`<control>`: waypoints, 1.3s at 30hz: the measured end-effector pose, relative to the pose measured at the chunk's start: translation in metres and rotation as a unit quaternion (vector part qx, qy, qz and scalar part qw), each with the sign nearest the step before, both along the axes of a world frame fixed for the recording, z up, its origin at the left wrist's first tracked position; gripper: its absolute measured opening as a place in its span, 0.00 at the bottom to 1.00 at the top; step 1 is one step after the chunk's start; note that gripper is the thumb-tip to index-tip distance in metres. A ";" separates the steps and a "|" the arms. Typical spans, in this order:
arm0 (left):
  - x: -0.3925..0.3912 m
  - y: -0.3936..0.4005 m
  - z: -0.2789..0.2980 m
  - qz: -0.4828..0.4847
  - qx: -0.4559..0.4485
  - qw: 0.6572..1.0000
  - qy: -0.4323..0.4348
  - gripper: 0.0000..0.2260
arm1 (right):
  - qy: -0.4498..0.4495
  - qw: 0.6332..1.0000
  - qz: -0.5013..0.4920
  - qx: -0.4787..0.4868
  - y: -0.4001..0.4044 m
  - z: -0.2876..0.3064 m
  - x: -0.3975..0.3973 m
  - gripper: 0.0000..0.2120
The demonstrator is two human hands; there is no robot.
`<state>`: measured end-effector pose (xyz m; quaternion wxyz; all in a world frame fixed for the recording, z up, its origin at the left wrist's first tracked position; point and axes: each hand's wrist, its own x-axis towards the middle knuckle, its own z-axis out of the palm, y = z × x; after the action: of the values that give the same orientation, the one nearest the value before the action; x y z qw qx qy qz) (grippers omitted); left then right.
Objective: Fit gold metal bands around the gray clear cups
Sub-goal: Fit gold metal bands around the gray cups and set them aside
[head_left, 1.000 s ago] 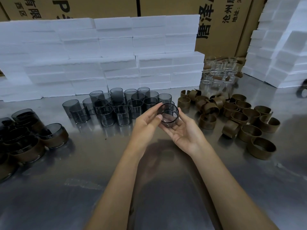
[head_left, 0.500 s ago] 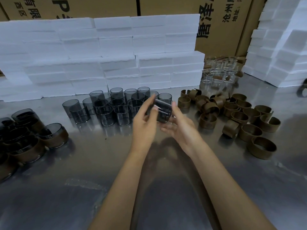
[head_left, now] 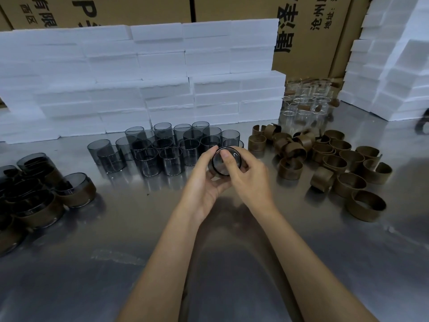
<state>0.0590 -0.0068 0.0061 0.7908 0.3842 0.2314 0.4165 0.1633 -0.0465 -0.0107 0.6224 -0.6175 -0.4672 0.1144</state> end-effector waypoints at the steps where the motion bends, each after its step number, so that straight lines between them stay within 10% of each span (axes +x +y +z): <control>1: 0.000 0.000 -0.001 0.004 0.006 1.000 0.005 0.14 | -0.002 1.000 -0.001 -0.001 0.000 0.000 0.001 0.13; 13: -0.001 0.005 -0.007 0.078 0.001 0.996 0.043 0.17 | -0.001 0.996 -0.052 -0.075 -0.002 0.003 0.015 0.16; 17: -0.003 0.009 -0.008 0.070 -0.019 0.997 0.033 0.17 | -0.113 0.937 -0.293 -0.154 -0.013 0.002 0.050 0.18; 23: -0.004 0.009 -0.008 0.049 -0.042 0.998 0.022 0.16 | -0.154 0.891 -0.250 -0.346 -0.017 -0.009 0.059 0.21; 32: -0.004 0.010 -0.008 0.077 -0.053 0.995 0.042 0.20 | -0.077 0.969 -0.147 -0.184 -0.006 -0.005 0.038 0.05; 39: -0.006 0.009 -0.003 0.060 -0.025 0.998 0.021 0.28 | -0.091 0.996 0.001 0.022 -0.006 0.001 -0.011 0.29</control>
<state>0.0535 0.0020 0.0035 0.7686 0.3583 0.2812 0.4492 0.1522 -0.0522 -0.0100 0.5910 -0.6108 -0.5247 0.0479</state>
